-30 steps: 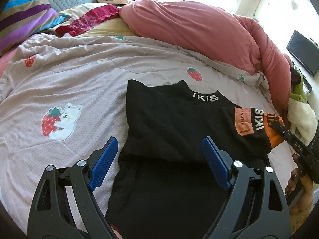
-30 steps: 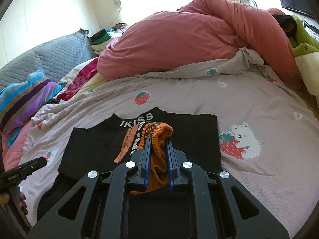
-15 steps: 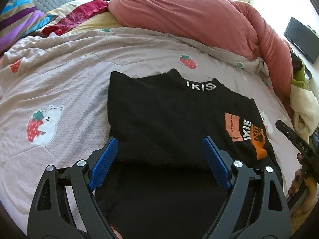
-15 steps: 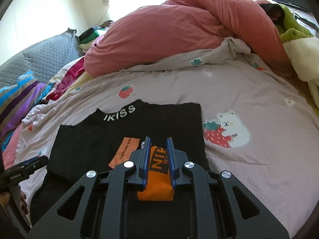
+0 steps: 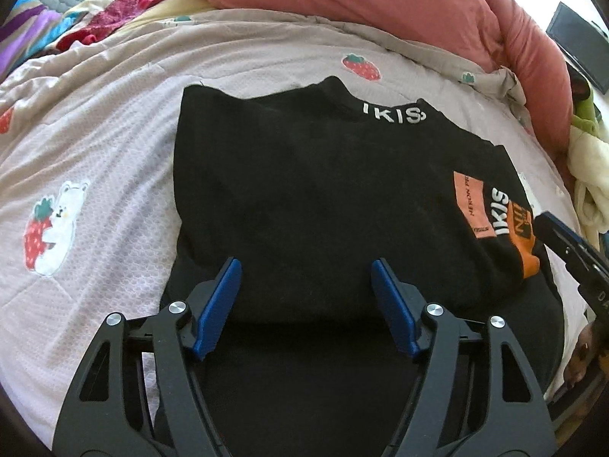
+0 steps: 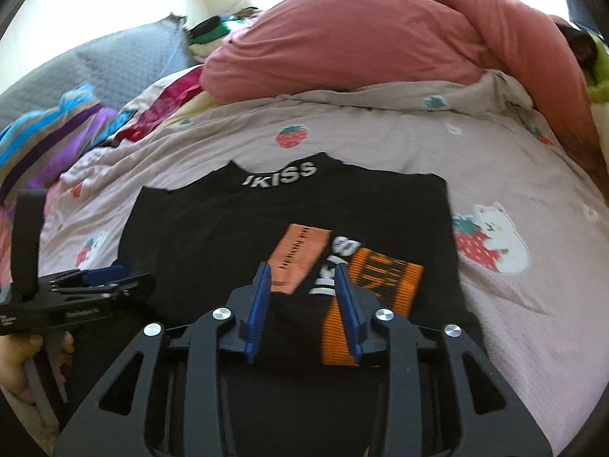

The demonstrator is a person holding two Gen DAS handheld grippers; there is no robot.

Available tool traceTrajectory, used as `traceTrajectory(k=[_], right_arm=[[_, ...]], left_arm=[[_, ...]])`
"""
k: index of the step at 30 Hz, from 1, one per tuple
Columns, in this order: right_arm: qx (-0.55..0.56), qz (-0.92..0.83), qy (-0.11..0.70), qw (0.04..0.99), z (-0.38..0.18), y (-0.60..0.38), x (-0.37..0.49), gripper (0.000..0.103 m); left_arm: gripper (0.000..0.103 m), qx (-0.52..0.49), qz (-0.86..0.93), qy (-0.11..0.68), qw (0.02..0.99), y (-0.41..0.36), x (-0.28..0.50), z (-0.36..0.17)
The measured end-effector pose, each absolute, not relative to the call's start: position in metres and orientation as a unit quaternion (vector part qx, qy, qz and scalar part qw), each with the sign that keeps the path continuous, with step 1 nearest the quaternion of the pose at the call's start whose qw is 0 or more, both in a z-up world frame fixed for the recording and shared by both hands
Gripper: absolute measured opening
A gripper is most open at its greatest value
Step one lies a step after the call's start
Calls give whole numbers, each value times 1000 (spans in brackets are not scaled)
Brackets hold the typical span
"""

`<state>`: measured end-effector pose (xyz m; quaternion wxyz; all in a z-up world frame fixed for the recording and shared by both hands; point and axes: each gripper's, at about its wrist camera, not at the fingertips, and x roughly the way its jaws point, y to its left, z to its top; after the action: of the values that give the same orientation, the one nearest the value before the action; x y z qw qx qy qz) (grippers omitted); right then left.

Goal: Fold small clothes
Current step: 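Lay the orange cuff back on the shirt and open the right tool, then withdraw the open right tool from the shirt body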

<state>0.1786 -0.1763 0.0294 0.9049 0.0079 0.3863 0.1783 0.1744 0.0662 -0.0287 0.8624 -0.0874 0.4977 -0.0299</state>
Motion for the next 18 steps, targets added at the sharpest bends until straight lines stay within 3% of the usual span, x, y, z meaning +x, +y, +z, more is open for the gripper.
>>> traceTrajectory(k=[4,6,18], right_arm=[[-16,198,383,902,31,-158,182,41],[-21,200,382,902,31,-154,185,49],[-69,144,455,876,-14,-164,211,58]], left_arm=[[63,-85,-30,498,863,66,174,-29],[63,-88,-31,498,862,67,174,-29],[63,-101,-34,491,864,70,172,-28]])
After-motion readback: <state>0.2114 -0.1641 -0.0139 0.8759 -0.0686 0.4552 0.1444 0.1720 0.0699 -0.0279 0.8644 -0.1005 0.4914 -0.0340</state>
